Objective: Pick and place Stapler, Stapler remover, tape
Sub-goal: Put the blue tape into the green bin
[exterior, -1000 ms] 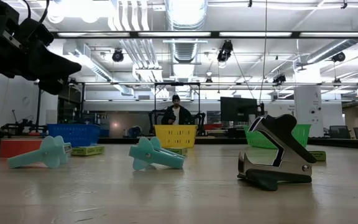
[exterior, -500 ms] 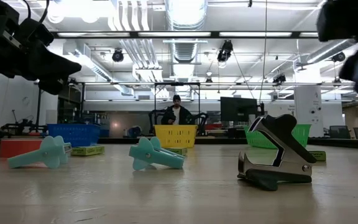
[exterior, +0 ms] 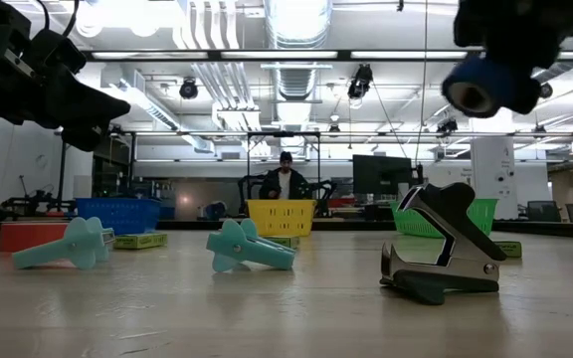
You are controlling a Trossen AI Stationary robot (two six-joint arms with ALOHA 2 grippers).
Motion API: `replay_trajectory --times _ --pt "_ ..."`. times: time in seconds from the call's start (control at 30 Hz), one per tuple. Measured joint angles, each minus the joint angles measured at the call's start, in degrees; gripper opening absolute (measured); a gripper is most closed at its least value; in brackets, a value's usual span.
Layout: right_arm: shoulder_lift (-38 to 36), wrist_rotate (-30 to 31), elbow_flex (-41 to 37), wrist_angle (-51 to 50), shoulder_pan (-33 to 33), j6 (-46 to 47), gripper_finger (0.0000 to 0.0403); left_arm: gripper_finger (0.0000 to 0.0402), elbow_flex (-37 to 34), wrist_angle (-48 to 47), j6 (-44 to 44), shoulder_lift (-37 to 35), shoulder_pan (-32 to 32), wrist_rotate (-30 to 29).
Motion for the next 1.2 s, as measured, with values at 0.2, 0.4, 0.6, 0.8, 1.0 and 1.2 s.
replay_trajectory --times 0.2,0.4,0.6,0.8,1.0,1.2 --pt "-0.3 -0.4 0.0 -2.5 -14.9 -5.6 0.0052 0.0026 0.0 0.0 0.0 0.0 0.0 0.0" --pt "1.9 -6.8 0.1 -2.4 -32.6 -14.1 0.0054 0.0026 0.0 0.0 0.0 0.0 0.0 0.0" --pt "7.4 -13.2 0.8 -2.4 -47.4 -19.9 0.0054 0.0026 0.0 0.0 0.0 0.0 0.0 0.0" --pt "17.2 -15.4 5.3 -2.3 -54.0 -25.8 0.0054 0.0026 0.0 0.0 0.0 0.0 0.0 0.0" --pt "27.3 -20.3 11.2 -5.3 -56.7 -30.7 0.0054 0.0026 0.0 0.0 0.0 0.0 0.0 0.0" --pt "33.6 -17.0 15.4 -8.6 -57.0 -33.0 0.0054 0.0026 0.0 0.0 0.0 0.0 0.0 0.0"
